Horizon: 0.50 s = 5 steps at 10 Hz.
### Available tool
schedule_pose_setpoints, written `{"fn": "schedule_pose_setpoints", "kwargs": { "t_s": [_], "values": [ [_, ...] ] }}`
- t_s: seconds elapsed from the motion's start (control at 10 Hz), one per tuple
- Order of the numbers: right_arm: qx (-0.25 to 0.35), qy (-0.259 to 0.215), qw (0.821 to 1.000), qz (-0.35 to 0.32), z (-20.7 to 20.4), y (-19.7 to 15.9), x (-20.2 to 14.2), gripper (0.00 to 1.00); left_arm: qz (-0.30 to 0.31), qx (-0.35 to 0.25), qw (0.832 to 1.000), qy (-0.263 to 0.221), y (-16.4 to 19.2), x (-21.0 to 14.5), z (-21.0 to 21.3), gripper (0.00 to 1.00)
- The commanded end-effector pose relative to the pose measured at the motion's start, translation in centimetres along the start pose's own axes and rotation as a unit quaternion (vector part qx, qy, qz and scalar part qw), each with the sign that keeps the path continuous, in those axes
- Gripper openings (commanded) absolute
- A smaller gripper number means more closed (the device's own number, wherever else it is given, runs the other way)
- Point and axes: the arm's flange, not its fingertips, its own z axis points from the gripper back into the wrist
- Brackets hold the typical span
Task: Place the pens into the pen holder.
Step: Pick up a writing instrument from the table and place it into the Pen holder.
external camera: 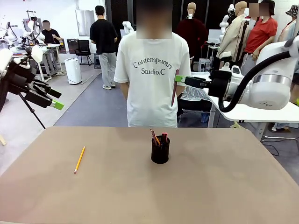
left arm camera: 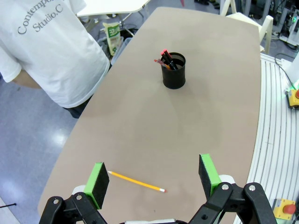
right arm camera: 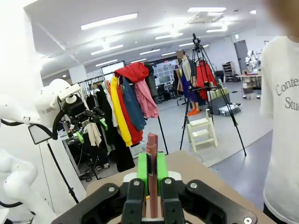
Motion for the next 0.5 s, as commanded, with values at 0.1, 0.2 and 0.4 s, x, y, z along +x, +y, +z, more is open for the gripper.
{"fn": "schedule_pose_setpoints", "kwargs": {
  "t_s": [0.1,0.2,0.4],
  "values": [
    [-0.021,0.007,0.999,0.036,-1.5,-0.2,-3.5,0.00,0.002,-0.001,1.000,0.002,0.1,0.0,0.2,1.00],
    [-0.017,0.013,0.999,0.031,-1.8,-0.7,-4.7,0.00,0.002,-0.001,1.000,0.002,0.1,0.0,0.2,1.00],
    [-0.033,0.017,0.998,0.060,-2.4,-1.0,-7.2,0.00,0.002,-0.001,1.000,0.002,0.1,0.0,0.2,1.00]
  ]
}}
